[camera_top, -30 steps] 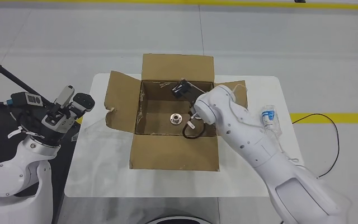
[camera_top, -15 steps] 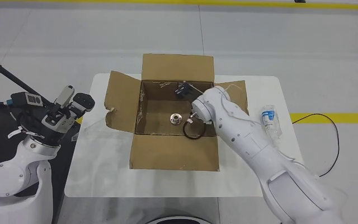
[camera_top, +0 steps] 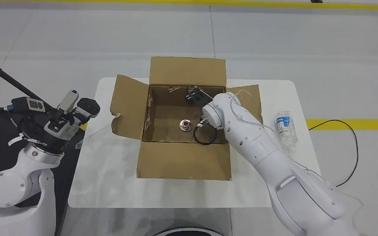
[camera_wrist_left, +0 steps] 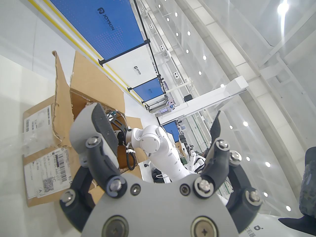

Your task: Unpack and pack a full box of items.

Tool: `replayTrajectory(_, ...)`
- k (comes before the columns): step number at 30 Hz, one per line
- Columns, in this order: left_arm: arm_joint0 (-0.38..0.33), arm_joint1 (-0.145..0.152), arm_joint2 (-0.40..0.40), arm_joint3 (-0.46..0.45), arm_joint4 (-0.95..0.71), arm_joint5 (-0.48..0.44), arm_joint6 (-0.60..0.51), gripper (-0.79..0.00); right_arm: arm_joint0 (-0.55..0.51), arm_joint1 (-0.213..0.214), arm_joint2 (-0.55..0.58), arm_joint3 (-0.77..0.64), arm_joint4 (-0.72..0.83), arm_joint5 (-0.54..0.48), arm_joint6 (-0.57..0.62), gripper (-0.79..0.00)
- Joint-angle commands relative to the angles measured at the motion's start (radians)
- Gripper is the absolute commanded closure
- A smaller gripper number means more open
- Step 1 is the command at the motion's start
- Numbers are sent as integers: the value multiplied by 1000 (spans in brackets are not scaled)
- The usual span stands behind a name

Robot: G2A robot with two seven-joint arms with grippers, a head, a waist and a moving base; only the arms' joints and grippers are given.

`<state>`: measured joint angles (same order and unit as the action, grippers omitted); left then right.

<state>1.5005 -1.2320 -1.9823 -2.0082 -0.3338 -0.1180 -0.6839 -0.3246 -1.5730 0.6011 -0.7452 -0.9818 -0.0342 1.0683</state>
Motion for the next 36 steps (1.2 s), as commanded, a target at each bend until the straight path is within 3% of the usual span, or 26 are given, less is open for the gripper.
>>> replayTrajectory(1,0,0,0,0,0,0,0,-785,1,-5,2,9,10,-12,-5,0)
replayTrajectory(14,0,0,0,0,0,0,0,-785,-3,-29,28,29,80,-103,-37,0)
replayTrajectory(27,0,0,0,0,0,0,0,-785,-10,-24,75,-18,98,-145,-55,0)
replayTrajectory(29,0,0,0,0,0,0,0,-785,-8,-20,84,-25,87,-135,-52,-80)
replayTrajectory(36,0,0,0,0,0,0,0,-785,-15,-1,117,-54,51,-113,10,-234)
